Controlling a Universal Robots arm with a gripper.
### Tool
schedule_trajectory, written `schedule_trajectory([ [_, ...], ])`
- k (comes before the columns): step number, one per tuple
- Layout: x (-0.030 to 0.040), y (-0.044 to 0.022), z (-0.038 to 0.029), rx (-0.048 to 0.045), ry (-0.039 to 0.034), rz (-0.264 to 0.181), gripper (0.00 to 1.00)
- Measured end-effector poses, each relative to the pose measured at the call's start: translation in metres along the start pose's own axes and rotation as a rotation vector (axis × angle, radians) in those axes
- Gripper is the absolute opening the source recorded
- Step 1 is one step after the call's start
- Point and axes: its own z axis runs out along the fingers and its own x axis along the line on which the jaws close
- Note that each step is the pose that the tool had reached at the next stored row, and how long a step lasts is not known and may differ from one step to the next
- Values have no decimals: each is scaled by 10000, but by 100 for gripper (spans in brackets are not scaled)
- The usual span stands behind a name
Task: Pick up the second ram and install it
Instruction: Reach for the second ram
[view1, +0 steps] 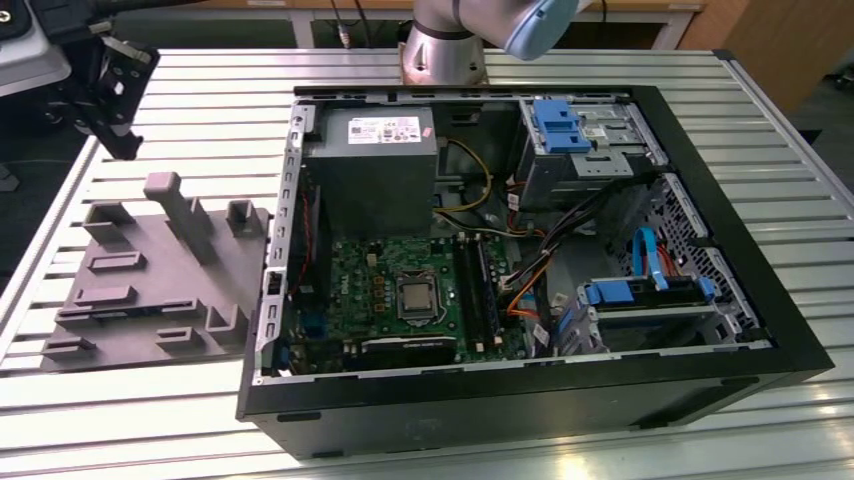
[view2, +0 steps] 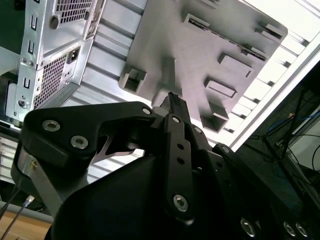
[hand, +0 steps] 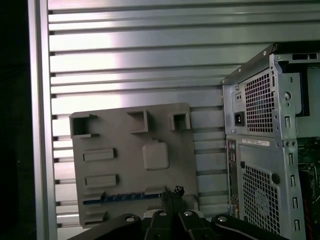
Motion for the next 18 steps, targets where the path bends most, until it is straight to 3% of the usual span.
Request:
schedule_trajectory([
  [18, 38, -49, 37, 0, 0, 0, 11],
])
